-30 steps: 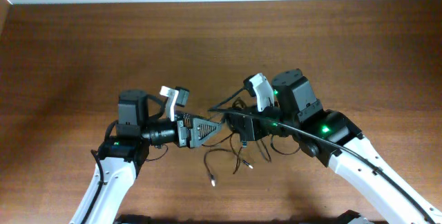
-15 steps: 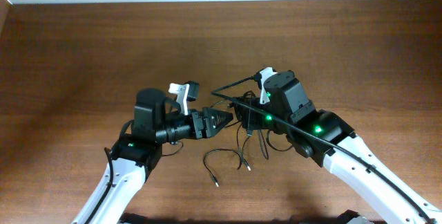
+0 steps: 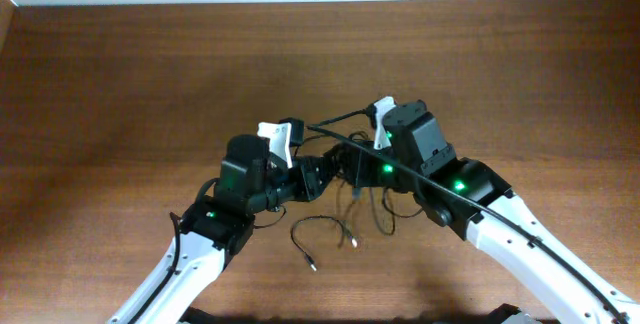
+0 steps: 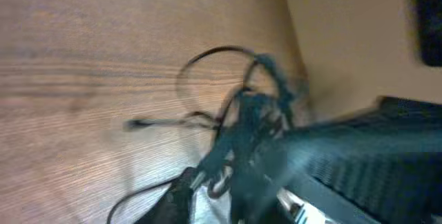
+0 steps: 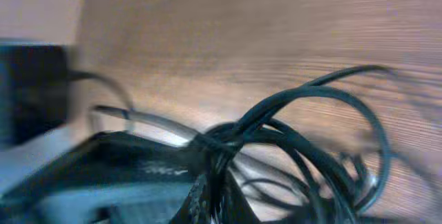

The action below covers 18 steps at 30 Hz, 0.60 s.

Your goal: Untangle cables

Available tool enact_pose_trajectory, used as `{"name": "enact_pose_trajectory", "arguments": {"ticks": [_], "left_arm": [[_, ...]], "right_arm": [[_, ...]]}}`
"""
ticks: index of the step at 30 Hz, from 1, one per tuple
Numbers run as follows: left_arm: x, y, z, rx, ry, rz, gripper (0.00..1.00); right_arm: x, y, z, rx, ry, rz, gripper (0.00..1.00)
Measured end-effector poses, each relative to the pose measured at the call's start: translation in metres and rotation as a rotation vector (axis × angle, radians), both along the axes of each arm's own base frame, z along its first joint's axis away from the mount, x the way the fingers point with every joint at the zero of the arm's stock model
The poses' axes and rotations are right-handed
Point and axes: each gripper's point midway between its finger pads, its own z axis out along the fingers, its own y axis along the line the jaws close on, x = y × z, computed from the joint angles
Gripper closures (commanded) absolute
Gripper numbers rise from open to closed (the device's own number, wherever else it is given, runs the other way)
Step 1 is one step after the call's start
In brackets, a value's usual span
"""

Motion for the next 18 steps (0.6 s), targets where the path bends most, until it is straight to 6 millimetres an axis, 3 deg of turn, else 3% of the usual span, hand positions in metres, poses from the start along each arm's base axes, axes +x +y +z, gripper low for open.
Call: {"name": "enact_pose_trajectory", "arguments": {"ticks": [3, 6, 7, 8, 9, 10, 13, 16, 18], "left_arm": [[0.005, 0.009, -0.023, 0.072, 0.056, 0.064, 1.00], [0.022, 0.035, -0.027, 0.100, 0.060, 0.167, 1.00], [0.026, 0.042, -0.027, 0.100, 0.066, 0.189, 1.00], [0.031, 0.055, -0.029, 0.113, 0.083, 0.232, 1.00], [0.030, 0.068, -0.040, 0.145, 0.127, 0.273, 1.00], [0.024, 0.075, -0.054, 0.181, 0.182, 0.292, 1.00], [0.018, 0.084, -0.067, 0.232, 0.230, 0.321, 1.00], [0.018, 0.087, -0.068, 0.245, 0.230, 0.332, 1.00], [0.010, 0.090, -0.075, 0.286, 0.247, 0.309, 1.00]], "right_arm": [[-0.016, 0.014, 0.005, 0.068, 0.043, 0.096, 0.96], [-0.027, 0.030, 0.025, 0.179, -0.001, 0.256, 0.96], [-0.025, 0.038, 0.042, 0.263, -0.063, 0.324, 0.96], [-0.021, 0.043, 0.073, 0.377, -0.171, 0.409, 0.96], [-0.022, 0.042, 0.107, 0.474, -0.289, 0.500, 0.96], [-0.022, 0.033, 0.128, 0.523, -0.346, 0.539, 0.96], [-0.008, 0.011, 0.132, 0.535, -0.354, 0.511, 0.96], [0.023, -0.020, 0.111, 0.466, -0.268, 0.326, 0.96], [0.074, -0.091, 0.065, 0.282, -0.170, -0.065, 0.96]]}}
